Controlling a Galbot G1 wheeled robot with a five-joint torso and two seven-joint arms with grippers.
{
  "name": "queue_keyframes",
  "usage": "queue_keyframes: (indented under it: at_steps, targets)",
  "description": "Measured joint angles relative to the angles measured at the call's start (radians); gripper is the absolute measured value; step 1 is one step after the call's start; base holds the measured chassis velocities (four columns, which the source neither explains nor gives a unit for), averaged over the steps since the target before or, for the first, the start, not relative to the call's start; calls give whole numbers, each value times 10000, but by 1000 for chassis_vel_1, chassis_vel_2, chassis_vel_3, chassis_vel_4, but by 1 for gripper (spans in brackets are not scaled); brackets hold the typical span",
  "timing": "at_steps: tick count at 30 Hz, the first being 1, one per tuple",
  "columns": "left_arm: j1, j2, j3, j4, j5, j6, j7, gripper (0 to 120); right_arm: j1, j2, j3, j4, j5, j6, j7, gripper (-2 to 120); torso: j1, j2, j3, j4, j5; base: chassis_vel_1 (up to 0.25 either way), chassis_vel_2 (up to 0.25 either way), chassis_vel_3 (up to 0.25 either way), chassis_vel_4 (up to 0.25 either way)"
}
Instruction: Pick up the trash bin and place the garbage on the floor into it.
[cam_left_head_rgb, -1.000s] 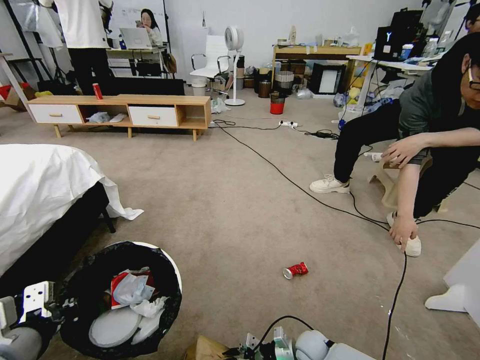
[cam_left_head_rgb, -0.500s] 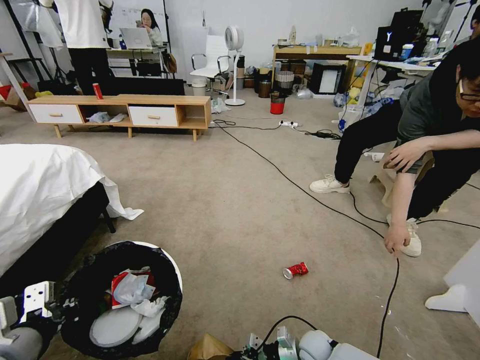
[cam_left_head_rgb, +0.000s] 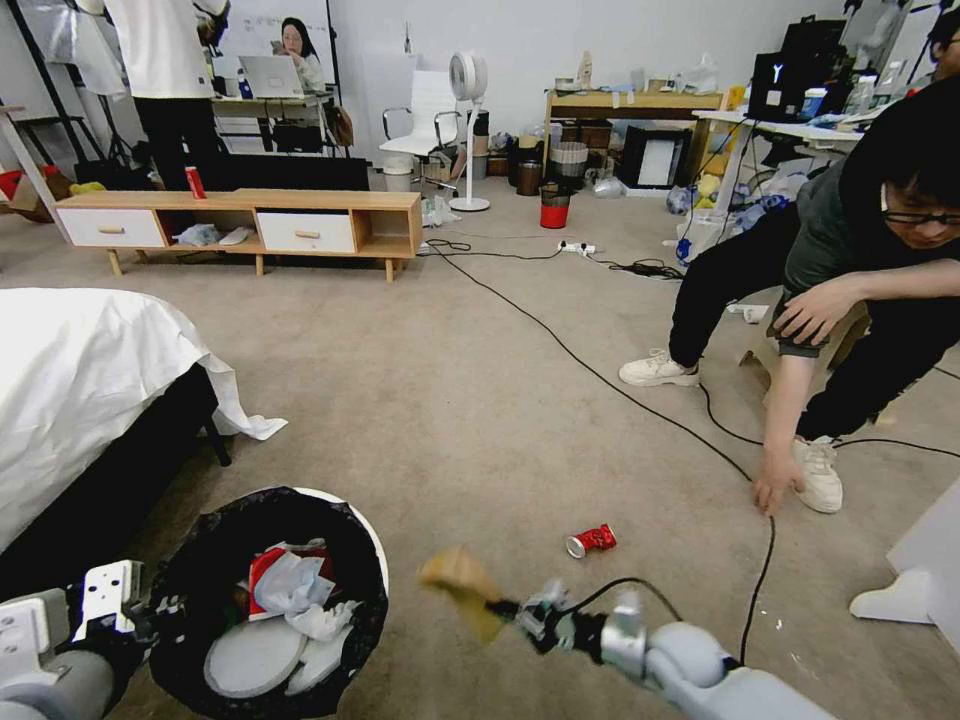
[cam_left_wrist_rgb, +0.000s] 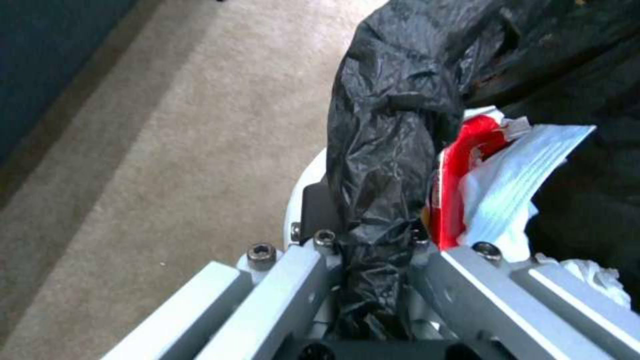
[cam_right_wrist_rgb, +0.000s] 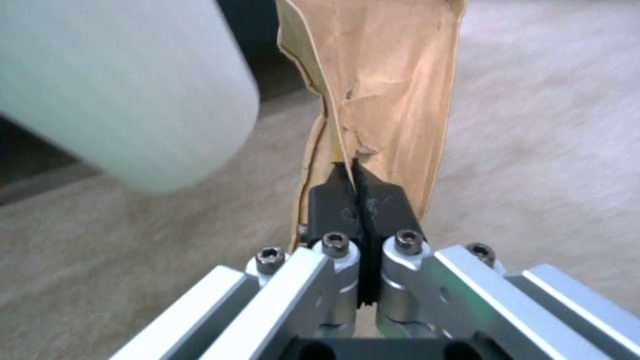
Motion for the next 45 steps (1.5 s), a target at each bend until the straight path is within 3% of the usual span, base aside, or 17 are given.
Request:
queue_keyframes:
  at_steps: [4, 13, 18, 24, 28, 36, 39, 45]
  targets:
    - [-11, 52, 176, -35, 12, 0, 6, 1, -408, -329, 586, 364, 91, 113, -33, 0, 0, 0, 0, -3, 2, 0, 0, 0, 0]
    - [-298, 553, 1052, -225, 175, 0, -75, 1, -3351, -1457, 4442, 2406, 334, 408, -185, 0, 0, 0, 0, -3, 0, 0, 0, 0, 0]
    - [-380, 771, 1356, -259, 178, 0, -60, 1, -3811, -1651, 5188, 3362, 1013, 936, -249, 0, -1, 0, -1, -3, -4, 0, 0, 0, 0]
    - [-481, 972, 1538, -241, 132, 0, 8, 1, -2987, -1848, 4258, 4362, 2026, 1319, -238, 0, 0, 0, 0, 9, -1, 0, 0, 0, 0]
    - [-682, 1285, 1761, -243, 24, 0, 34, 1, -2455, -2088, 3650, 5122, 2780, 1030, -423, 0, -1, 0, 0, -2, -2, 0, 0, 0, 0]
    - [-779, 1576, 1913, -178, -86, 0, 167, 1, -1582, -2430, 2916, 5236, 3307, 917, -1206, 0, -1, 0, 0, -4, -3, 0, 0, 0, 0]
    - [-836, 1622, 1920, -126, -159, 0, 203, 1, -1017, -2255, 2283, 5146, 3445, 900, -1384, 0, 0, 0, 0, -1, -3, 0, 0, 0, 0]
    - [-1122, 1872, 1991, 70, -311, 0, 332, 1, 986, -1091, -116, 4666, 3809, 840, -1840, 0, 0, 0, 1, 3, 0, 0, 0, 0, 0]
